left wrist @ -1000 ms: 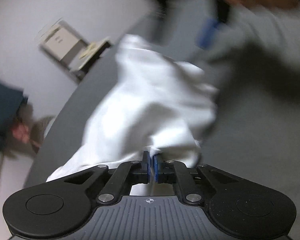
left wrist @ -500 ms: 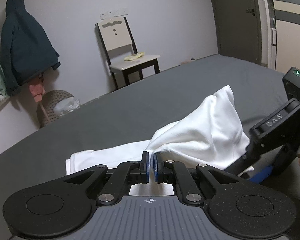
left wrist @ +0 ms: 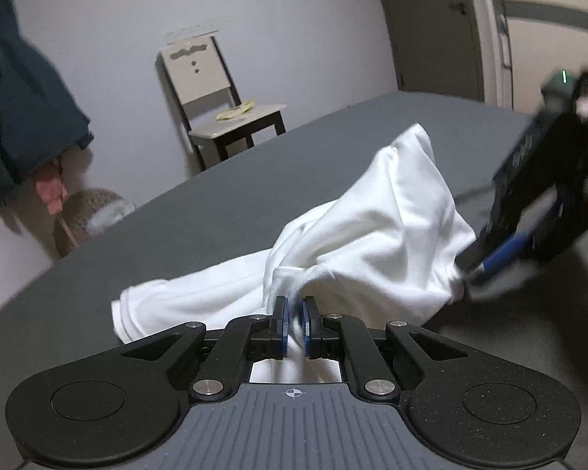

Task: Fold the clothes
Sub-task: 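Grasp the shirt edge with the left gripper while the right gripper holds its part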

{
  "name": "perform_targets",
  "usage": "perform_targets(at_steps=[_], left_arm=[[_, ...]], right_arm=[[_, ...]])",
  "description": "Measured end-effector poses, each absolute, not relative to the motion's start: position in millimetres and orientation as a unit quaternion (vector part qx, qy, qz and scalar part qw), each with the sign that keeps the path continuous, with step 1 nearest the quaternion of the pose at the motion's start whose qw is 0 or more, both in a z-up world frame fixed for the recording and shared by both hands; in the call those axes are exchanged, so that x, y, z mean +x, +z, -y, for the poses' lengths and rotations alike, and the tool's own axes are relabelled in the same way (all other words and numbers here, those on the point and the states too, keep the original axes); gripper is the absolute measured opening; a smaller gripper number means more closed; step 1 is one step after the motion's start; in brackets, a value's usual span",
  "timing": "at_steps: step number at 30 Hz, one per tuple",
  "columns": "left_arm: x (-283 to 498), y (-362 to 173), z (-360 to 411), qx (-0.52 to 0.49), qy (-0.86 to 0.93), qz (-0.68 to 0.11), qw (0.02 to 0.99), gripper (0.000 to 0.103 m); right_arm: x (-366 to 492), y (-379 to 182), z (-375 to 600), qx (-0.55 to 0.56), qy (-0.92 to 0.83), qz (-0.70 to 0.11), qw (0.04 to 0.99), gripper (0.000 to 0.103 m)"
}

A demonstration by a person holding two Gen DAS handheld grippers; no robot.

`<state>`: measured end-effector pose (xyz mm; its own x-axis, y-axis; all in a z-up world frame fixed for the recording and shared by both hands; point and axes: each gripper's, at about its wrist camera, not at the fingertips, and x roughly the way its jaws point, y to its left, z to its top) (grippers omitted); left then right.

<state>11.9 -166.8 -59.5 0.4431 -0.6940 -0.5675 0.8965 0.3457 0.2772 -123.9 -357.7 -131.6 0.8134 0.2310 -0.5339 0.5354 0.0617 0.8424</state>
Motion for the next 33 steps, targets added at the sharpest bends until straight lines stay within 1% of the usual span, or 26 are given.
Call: perform_targets(at_steps=[4, 6, 7, 8, 9, 10, 11, 13, 17, 18, 20, 22, 23, 25, 28, 31, 33], left_arm=[[-17, -51, 162, 0.316, -0.501, -0.108, 0.799, 0.01], [-31, -47, 159, 0.331, -0.502, -0.072, 0.796, 0.02], [-39, -45, 157, 0.339, -0.502, -0.054, 0.794, 0.043], [-46, -43, 156, 0.346, -0.502, -0.036, 0.792, 0.084], [-50, -40, 153, 0.337, -0.5, -0.018, 0.798, 0.103], [-55, -37, 150, 0.327, -0.497, 0.0, 0.803, 0.103], [-56, -35, 150, 0.327, -0.504, 0.002, 0.799, 0.103], [-58, -32, 152, 0.326, -0.515, 0.006, 0.793, 0.103], [-61, -36, 156, 0.335, -0.526, 0.012, 0.781, 0.103], [-62, -37, 157, 0.339, -0.53, 0.009, 0.778, 0.103], [-63, -41, 160, 0.344, -0.537, 0.007, 0.77, 0.103], [-65, -44, 163, 0.349, -0.543, 0.008, 0.764, 0.103], [-67, -47, 165, 0.351, -0.546, 0.01, 0.76, 0.103], [-73, -54, 167, 0.362, -0.55, 0.021, 0.752, 0.103], [-85, -67, 168, 0.394, -0.548, 0.051, 0.736, 0.103], [-100, -81, 172, 0.434, -0.55, 0.082, 0.709, 0.103], [-105, -82, 179, 0.44, -0.534, 0.094, 0.716, 0.103]], right_arm=[[-137, -102, 363, 0.664, -0.068, -0.237, 0.706, 0.002], [-137, -90, 363, 0.646, -0.074, -0.245, 0.719, 0.003], [-135, -85, 363, 0.637, -0.083, -0.258, 0.722, 0.005], [-128, -85, 363, 0.629, -0.099, -0.276, 0.72, 0.014], [-127, -89, 361, 0.619, -0.113, -0.293, 0.72, 0.043], [-130, -96, 358, 0.611, -0.127, -0.307, 0.718, 0.058], [-142, -106, 358, 0.609, -0.138, -0.317, 0.714, 0.071], [-147, -122, 353, 0.611, -0.156, -0.336, 0.699, 0.066], [-137, -136, 353, 0.63, -0.169, -0.338, 0.679, 0.041], [-134, -136, 353, 0.626, -0.17, -0.338, 0.681, 0.038], [-129, -135, 351, 0.62, -0.172, -0.339, 0.686, 0.034], [-129, -136, 347, 0.615, -0.178, -0.335, 0.691, 0.025], [-130, -137, 346, 0.615, -0.18, -0.334, 0.692, 0.016], [-139, -142, 347, 0.63, -0.179, -0.327, 0.681, 0.006], [-157, -134, 345, 0.657, -0.147, -0.294, 0.679, 0.006], [-165, -103, 343, 0.654, -0.092, -0.24, 0.712, 0.006], [-163, -84, 346, 0.64, -0.074, -0.204, 0.737, 0.005]])
